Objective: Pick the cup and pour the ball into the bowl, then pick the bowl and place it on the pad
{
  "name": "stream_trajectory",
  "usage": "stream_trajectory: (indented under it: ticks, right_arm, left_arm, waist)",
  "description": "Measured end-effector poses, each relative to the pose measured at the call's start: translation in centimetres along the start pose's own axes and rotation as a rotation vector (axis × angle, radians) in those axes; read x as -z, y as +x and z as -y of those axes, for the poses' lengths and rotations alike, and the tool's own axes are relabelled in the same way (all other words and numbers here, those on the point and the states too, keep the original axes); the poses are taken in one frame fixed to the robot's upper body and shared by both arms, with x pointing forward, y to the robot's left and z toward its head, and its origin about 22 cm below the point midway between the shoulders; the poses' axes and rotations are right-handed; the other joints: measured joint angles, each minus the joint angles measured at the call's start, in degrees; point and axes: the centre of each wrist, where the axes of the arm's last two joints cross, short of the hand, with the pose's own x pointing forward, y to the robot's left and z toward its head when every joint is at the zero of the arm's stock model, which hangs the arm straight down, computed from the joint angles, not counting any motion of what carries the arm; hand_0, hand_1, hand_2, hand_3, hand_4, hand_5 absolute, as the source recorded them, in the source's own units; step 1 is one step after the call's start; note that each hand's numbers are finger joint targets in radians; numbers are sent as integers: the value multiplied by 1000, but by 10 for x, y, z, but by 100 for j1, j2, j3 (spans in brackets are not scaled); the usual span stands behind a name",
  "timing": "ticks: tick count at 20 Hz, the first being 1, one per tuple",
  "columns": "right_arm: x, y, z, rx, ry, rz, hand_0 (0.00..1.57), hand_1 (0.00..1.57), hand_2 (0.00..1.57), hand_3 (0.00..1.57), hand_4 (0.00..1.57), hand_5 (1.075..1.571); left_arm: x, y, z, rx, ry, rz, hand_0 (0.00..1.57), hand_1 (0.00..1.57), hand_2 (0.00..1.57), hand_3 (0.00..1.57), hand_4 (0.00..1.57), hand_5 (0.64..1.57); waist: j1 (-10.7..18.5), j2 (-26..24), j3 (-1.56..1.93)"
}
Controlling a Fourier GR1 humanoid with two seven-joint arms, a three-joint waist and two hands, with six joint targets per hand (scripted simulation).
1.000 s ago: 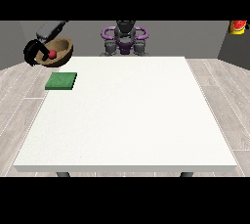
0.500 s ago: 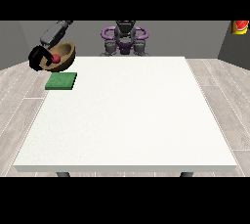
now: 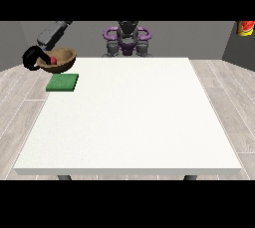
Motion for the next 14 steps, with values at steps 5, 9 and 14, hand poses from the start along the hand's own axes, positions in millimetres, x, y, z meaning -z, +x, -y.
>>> stream_trajectory:
  ticks: [5,9,14]
  right_arm:
    - [1,2,-16,68,2,33,1434,1434,1376,670,0,1534]
    - [5,13,-16,53,-12,67,931,931,1103,1043,162,1509]
    - [7,16,-17,-18,39,71,0,0,0,0,0,1410]
  left_arm:
    - [-2,7,-13,6,17,32,0,0,0,0,1191,1565]
    - [-1,8,-11,9,20,41,0,0,0,0,1193,1567]
    - [2,19,-14,14,11,71,0,0,0,0,1208,1569]
  waist:
    - [18,209,-1]
    - [55,254,0]
    - [164,405,-1]
